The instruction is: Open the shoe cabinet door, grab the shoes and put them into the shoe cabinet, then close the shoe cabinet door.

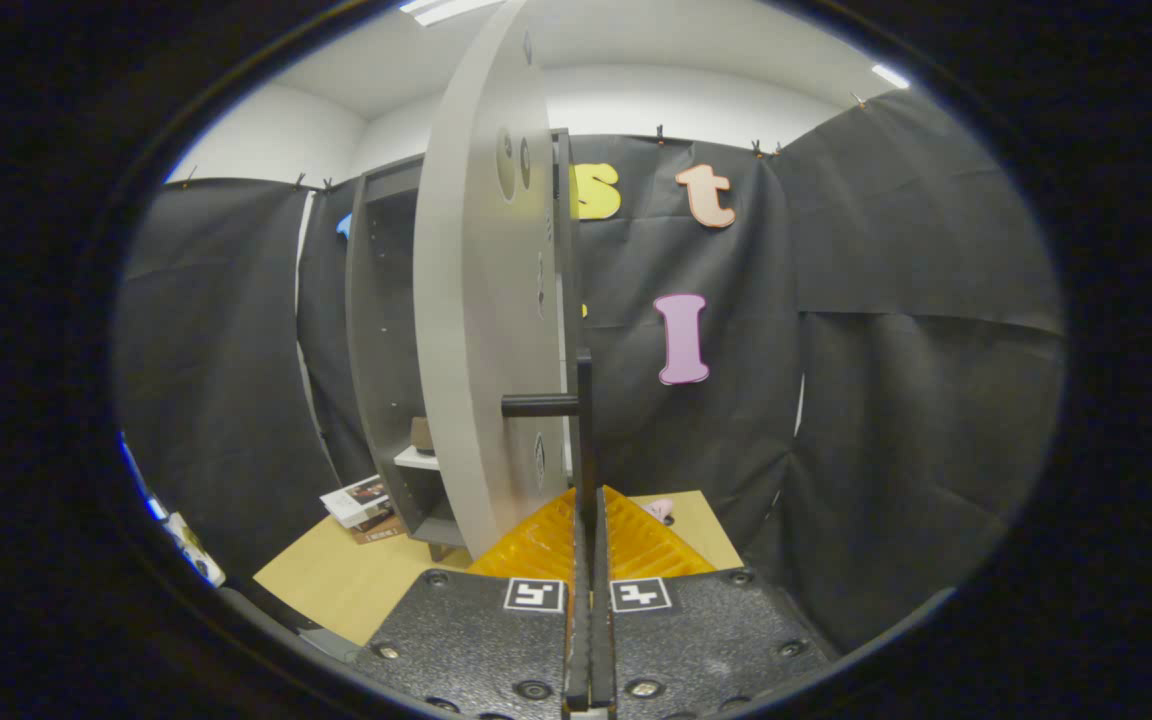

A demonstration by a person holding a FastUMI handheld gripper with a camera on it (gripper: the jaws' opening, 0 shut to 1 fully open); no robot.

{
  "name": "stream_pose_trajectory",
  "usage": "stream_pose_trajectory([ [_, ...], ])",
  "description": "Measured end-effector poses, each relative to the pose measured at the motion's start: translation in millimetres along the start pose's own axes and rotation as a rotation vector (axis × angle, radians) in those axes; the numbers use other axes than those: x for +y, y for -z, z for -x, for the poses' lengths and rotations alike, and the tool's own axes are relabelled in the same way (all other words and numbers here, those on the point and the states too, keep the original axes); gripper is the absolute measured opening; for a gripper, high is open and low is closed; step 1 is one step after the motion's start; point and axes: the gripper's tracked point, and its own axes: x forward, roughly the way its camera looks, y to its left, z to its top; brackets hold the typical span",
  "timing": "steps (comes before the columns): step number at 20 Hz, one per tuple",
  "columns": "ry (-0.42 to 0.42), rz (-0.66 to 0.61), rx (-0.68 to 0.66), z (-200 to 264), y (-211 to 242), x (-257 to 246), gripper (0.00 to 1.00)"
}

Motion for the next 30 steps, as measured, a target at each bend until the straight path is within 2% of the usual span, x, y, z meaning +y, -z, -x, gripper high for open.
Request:
stream_pose_trajectory([
  [2,-0.028,-0.005,0.007,-0.7,-0.2,3.5,0.04],
  [7,-0.013,-0.027,0.008,2.0,2.4,-0.4,0.06],
  [11,0.04,0.027,0.002,18.3,4.4,-16.8,0.15],
  [15,0.092,0.017,0.042,31.1,18.5,-21.9,0.43],
  [19,0.095,-0.027,0.103,45.5,38.7,-6.6,0.71],
  [22,0.078,-0.01,0.17,54.1,59.1,5.6,0.83],
  [27,-0.011,0.021,0.264,55.6,88.0,28.6,0.85],
  [30,-0.032,0.028,0.312,48.1,110.1,42.0,0.85],
])
